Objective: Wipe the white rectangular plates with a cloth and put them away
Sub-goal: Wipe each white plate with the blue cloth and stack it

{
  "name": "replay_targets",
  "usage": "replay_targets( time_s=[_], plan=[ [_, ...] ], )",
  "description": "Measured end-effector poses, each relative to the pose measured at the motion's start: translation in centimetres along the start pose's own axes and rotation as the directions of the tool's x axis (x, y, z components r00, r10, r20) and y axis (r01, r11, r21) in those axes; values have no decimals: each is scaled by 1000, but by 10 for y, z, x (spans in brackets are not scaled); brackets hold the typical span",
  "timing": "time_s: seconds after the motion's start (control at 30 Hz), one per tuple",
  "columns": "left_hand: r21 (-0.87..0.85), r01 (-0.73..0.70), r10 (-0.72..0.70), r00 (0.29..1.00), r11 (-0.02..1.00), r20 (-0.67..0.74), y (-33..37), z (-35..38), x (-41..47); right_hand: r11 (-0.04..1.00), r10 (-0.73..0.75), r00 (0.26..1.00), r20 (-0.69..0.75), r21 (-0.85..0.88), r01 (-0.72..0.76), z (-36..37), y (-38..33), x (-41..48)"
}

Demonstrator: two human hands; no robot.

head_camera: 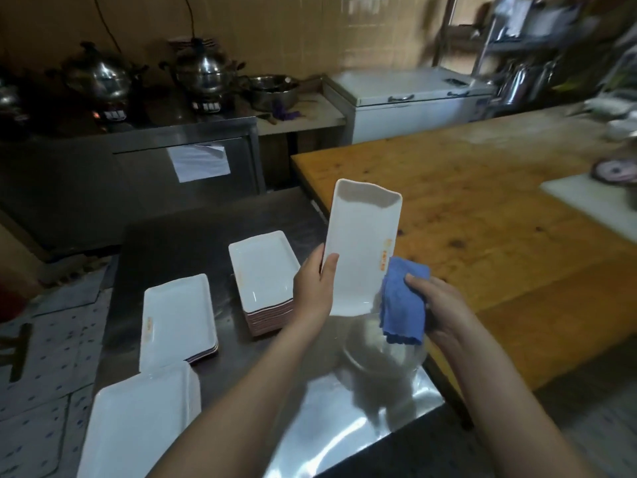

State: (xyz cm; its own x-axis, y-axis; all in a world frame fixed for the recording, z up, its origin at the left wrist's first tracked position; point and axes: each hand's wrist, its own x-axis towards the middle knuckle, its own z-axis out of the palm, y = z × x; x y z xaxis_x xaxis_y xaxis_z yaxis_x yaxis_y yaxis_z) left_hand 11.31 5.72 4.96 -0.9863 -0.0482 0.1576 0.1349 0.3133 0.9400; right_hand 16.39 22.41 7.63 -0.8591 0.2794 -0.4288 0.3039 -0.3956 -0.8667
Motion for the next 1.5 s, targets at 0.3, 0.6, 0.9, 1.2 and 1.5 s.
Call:
replay_targets(
  time_s=[0.3,0.6,0.9,1.2,1.5],
  plan=[
    [-84,104,-100,994,991,47,12,14,0,998,-17,997,74,58,13,-7,-12,-1],
    [-468,595,-599,784,653,162,15,-32,-16,992,124,882,455,-89,-94,61,-16,-24],
    [-583,540,-655,755,608,15,-5,-145,-58,481,-198,860,471,-717,504,166,42,-60],
    [-577,419,-608,774,701,-176,-7,-235,-102,-251,-310,473,825,-551,796,228,102,-124],
    [-555,395,-612,738,732,-283,-3,-278,-124,-332,-42,321,946,-316,889,293,122,-146]
  ],
)
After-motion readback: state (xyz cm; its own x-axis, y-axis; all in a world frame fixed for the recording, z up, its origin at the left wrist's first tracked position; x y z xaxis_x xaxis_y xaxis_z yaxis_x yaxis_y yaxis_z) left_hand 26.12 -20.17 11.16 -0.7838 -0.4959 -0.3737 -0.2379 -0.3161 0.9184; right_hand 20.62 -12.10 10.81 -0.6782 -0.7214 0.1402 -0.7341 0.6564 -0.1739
